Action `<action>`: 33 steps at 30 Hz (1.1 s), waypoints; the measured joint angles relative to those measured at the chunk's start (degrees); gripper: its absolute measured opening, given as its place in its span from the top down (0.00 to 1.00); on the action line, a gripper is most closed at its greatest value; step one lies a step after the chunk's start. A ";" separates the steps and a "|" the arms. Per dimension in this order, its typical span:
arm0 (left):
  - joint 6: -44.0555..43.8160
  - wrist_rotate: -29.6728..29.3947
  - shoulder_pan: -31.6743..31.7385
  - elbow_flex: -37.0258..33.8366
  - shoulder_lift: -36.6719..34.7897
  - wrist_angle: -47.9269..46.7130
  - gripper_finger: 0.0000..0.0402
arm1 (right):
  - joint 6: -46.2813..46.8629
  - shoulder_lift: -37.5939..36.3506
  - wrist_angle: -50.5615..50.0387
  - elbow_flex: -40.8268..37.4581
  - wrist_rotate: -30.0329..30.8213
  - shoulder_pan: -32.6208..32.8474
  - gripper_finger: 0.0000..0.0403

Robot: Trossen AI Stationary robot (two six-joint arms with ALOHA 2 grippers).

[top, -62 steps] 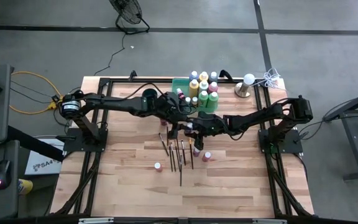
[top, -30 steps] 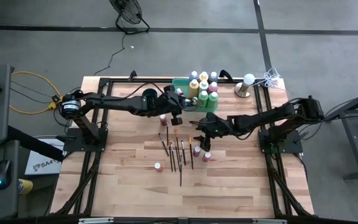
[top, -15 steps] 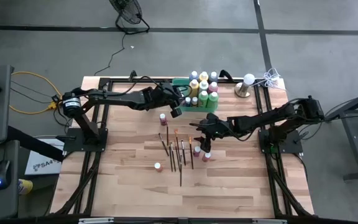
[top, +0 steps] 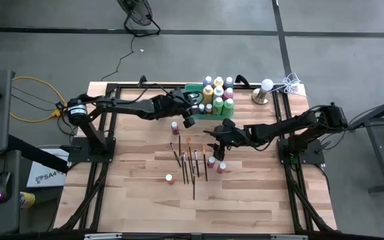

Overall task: Pick & Place Paint Supplies
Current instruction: Put the small light blue paint bottle into the green bin

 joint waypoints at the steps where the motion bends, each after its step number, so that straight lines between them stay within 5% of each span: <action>1: -0.25 -0.03 0.00 -0.02 0.33 0.11 0.72 | -0.04 0.01 -0.02 0.00 0.43 0.00 0.43; 15: -2.65 0.03 0.02 -0.02 4.02 2.35 0.72 | -0.07 -4.78 -2.69 0.00 4.10 0.66 0.43; 24: -2.98 0.34 0.00 -0.02 4.02 0.48 0.51 | 0.09 -11.23 -8.57 0.00 6.84 3.23 0.43; 33: -2.92 0.29 0.00 0.00 3.88 -0.05 0.48 | 4.97 -14.49 -18.62 0.00 8.96 5.60 0.43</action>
